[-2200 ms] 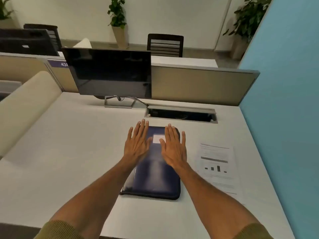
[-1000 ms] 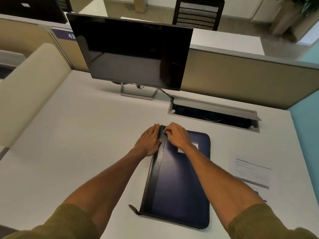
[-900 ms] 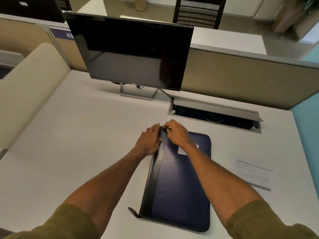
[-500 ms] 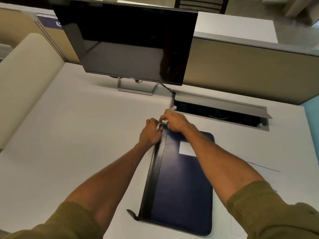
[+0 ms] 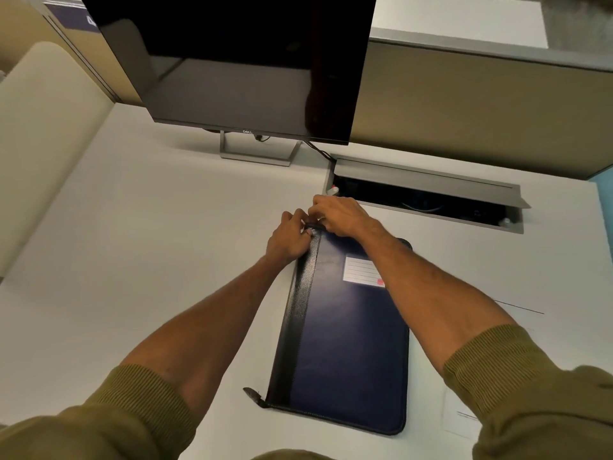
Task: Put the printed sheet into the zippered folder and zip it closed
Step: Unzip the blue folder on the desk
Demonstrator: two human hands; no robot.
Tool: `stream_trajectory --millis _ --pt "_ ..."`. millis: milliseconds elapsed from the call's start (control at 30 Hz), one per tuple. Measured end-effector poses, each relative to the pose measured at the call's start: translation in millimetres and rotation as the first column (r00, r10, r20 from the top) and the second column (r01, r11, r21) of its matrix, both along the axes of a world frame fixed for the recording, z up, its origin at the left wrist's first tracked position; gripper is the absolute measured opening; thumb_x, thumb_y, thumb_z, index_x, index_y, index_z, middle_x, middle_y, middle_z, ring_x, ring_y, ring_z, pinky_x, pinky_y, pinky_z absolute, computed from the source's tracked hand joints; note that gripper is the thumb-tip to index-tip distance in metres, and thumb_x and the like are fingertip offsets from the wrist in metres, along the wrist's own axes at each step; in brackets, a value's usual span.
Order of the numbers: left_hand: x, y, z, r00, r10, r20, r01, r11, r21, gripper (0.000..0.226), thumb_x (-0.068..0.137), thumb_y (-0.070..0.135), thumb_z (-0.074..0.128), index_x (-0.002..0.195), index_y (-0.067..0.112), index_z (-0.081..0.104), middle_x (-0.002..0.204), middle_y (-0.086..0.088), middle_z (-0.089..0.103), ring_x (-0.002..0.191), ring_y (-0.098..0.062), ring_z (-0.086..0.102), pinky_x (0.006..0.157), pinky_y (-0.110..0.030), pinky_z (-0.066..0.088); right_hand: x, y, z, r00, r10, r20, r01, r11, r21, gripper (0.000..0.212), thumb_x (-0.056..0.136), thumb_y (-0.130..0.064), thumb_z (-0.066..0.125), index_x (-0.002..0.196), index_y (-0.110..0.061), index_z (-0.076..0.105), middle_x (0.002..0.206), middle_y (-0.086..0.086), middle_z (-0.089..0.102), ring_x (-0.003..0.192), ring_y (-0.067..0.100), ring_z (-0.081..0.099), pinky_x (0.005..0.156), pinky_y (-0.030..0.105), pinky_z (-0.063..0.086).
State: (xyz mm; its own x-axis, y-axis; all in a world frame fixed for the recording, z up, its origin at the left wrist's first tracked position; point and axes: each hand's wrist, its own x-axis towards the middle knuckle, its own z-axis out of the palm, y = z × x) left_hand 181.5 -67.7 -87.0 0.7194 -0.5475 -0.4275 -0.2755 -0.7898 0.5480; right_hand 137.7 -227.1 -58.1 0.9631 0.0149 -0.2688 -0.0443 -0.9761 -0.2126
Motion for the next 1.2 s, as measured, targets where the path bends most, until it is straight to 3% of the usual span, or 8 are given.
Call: stream_trajectory --millis 167,433,667,833,967,1100,1200 --pt "4.4 -0.5 2.2 1.0 -0.024 0.009 0.024 0.999 0.025 0.023 0.103 0.025 0.054 0.127 0.025 0.054 0.138 -0.009 0.051 0.118 -0.04 0.065 0.106 -0.056 0.053 -16.5 -16.4 1.1 0.999 0.034 -0.019 -0.035 0.998 -0.049 0.013 0.101 -0.014 0.063 0.102 -0.025 0.07 0.103 -0.002 0.068 0.096 0.021 0.064 0.083 0.042 0.058" --pt "-4.8 -9.0 4.5 0.996 -0.08 0.034 0.08 0.997 0.013 0.022 0.107 0.028 0.054 0.129 0.025 0.053 0.14 -0.009 0.051 0.12 -0.038 0.065 0.105 -0.055 0.054 -58.9 -51.0 -2.3 0.999 -0.022 -0.028 0.02 0.998 -0.051 0.013 0.105 -0.017 0.059 0.11 -0.025 0.068 0.114 -0.001 0.071 0.101 0.022 0.065 0.087 0.038 0.058" --pt "-14.1 -18.0 9.9 1.0 0.002 -0.03 -0.002 1.0 -0.009 0.026 0.101 0.014 0.052 0.127 0.016 0.054 0.13 -0.014 0.063 0.119 -0.04 0.062 0.105 -0.055 0.052 -57.9 -39.5 -1.0 0.992 -0.119 -0.039 0.121 0.991 0.058 0.015 0.105 -0.015 0.059 0.11 -0.022 0.071 0.119 0.002 0.073 0.106 0.024 0.066 0.093 0.043 0.059" --pt "-14.9 -13.9 8.2 0.994 -0.008 -0.105 0.005 0.999 -0.031 0.029 0.107 0.037 0.06 0.129 0.017 0.06 0.135 -0.019 0.059 0.119 -0.041 0.069 0.11 -0.056 0.054 -47.5 -30.1 -1.5 0.99 -0.129 -0.058 0.136 0.981 0.135 0.016 0.104 -0.013 0.062 0.112 -0.021 0.072 0.123 0.002 0.07 0.109 0.024 0.065 0.094 0.042 0.059" --pt "-16.0 -12.0 0.6 0.997 0.003 -0.08 -0.006 1.0 -0.031 0.026 0.107 0.034 0.061 0.128 0.02 0.061 0.138 -0.016 0.052 0.124 -0.039 0.065 0.114 -0.054 0.051 -48.0 -33.7 -2.0 0.992 -0.092 -0.083 0.102 0.987 0.123 0.018 0.104 -0.013 0.059 0.113 -0.022 0.071 0.123 0.001 0.07 0.109 0.024 0.064 0.093 0.044 0.059" --pt "-16.3 -10.6 -2.3 0.999 -0.025 0.049 0.024 1.0 0.013 0.023 0.106 0.033 0.059 0.125 0.022 0.062 0.139 -0.012 0.053 0.133 -0.035 0.051 0.116 -0.055 0.042 -59.6 -55.4 3.7 0.992 -0.007 -0.129 0.01 1.0 0.024 0.017 0.102 -0.013 0.062 0.112 -0.025 0.069 0.118 -0.002 0.069 0.104 0.022 0.063 0.092 0.043 0.059" --pt "-13.2 -5.3 -4.3 0.997 -0.023 0.08 0.023 1.0 0.009 0.021 0.105 0.029 0.059 0.123 0.02 0.062 0.139 -0.01 0.053 0.134 -0.035 0.048 0.113 -0.055 0.039 -80.1 -76.3 6.4 0.989 -0.037 -0.144 0.033 0.999 -0.029 0.016 0.104 -0.015 0.061 0.112 -0.025 0.07 0.12 -0.002 0.068 0.107 0.022 0.064 0.091 0.041 0.058"
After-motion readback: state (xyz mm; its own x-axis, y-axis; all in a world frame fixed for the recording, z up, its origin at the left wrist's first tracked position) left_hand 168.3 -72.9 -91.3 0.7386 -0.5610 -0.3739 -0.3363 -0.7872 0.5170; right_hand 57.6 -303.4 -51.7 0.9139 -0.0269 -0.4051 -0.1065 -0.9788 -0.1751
